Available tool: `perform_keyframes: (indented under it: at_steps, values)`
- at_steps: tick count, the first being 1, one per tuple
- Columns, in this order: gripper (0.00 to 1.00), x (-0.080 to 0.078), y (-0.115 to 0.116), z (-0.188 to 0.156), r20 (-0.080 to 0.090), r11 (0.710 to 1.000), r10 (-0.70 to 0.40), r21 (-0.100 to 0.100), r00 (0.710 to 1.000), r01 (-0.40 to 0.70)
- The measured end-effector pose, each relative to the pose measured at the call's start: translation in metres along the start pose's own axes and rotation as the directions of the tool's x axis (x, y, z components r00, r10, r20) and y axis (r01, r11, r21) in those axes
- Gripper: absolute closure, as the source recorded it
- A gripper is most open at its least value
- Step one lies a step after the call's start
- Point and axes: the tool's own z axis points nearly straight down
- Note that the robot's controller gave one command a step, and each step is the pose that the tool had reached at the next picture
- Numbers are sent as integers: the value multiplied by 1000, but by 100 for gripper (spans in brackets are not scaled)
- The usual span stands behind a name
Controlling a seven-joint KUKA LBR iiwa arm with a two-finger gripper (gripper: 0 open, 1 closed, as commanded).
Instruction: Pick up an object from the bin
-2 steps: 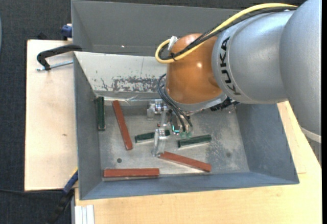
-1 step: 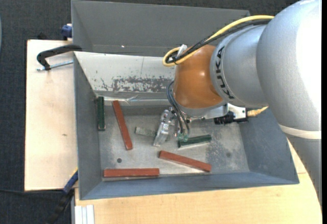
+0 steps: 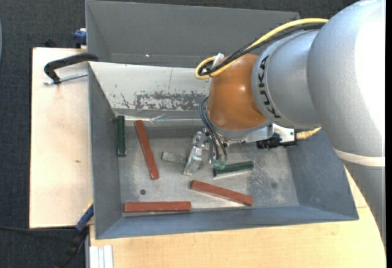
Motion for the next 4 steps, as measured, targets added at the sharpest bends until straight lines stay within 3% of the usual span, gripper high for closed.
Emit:
perform_keyframes:
  at_steps: [1, 2, 3, 4]
  values:
    - [100, -1, 1, -2, -1, 1000, -1, 1, 1000, 1]
    - [100, -36, 6, -70, 6, 953, -303, 0, 953, 303]
    - [100, -36, 6, -70, 6, 953, -303, 0, 953, 303]
    - [100, -27, -5, -218, 9, 954, -301, 0, 954, 301]
